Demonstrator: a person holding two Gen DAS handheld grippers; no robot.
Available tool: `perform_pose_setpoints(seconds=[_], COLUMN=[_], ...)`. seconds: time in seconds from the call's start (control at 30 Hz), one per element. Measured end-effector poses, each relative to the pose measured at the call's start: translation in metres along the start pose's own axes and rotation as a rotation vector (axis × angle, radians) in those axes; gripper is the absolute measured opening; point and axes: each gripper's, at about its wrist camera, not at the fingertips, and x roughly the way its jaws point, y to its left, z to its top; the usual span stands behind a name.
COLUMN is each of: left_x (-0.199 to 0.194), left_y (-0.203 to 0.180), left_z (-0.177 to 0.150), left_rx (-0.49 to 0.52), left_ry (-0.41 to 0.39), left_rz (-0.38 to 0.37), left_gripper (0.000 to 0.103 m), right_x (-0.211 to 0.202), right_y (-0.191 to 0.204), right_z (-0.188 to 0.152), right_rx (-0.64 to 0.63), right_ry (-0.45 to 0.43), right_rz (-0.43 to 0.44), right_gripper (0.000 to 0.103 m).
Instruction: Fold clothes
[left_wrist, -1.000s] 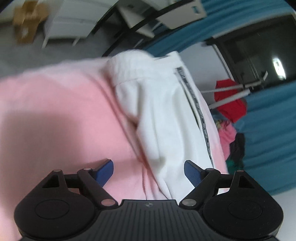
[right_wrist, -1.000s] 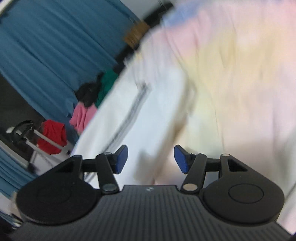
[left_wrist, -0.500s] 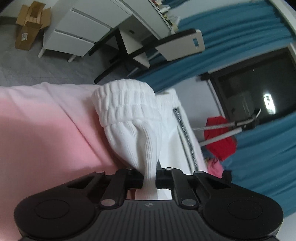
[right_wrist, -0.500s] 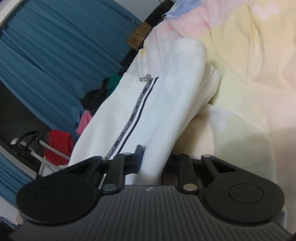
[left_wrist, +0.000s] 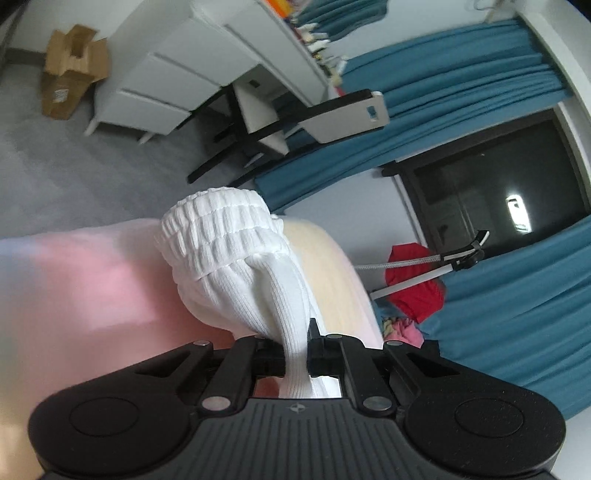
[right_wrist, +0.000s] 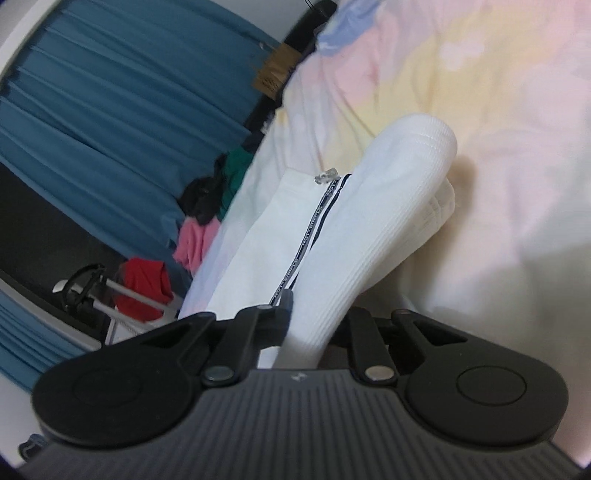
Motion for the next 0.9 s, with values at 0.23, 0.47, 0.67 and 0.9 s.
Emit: perform_pose_setpoints(seconds=[0.23, 0.47, 0.67, 0.9], left_x=[-0.055, -0.045, -0.059, -0.108], left_y=[0.05, 0.075, 0.064, 0.013], left_z=[0.002, 0.013, 0.009, -0.01], left_rx=[-0.109, -0.08, 0.024, 0.23], left_ry=[0.097, 0.17, 0.158, -0.018], left_rz=[0.105, 0.155, 0.227, 0.349], left_gripper=[0.008, 0.016, 0.052, 0.084], right_x=[-0.052, -0.049, -0.048, -0.039], right_y=[-0.017, -0.038, -0.047, -0.055], right_z=[0.001, 0.002, 0.002, 0.003], right_rx=[0.075, 0.092, 0.146, 0.167], right_ry=[0.063, 0.173, 0.197, 0.175], right_rz=[-0.048, -0.053, -0.038, -0.019], right_gripper=[0.013, 0.015, 0.018, 0.04])
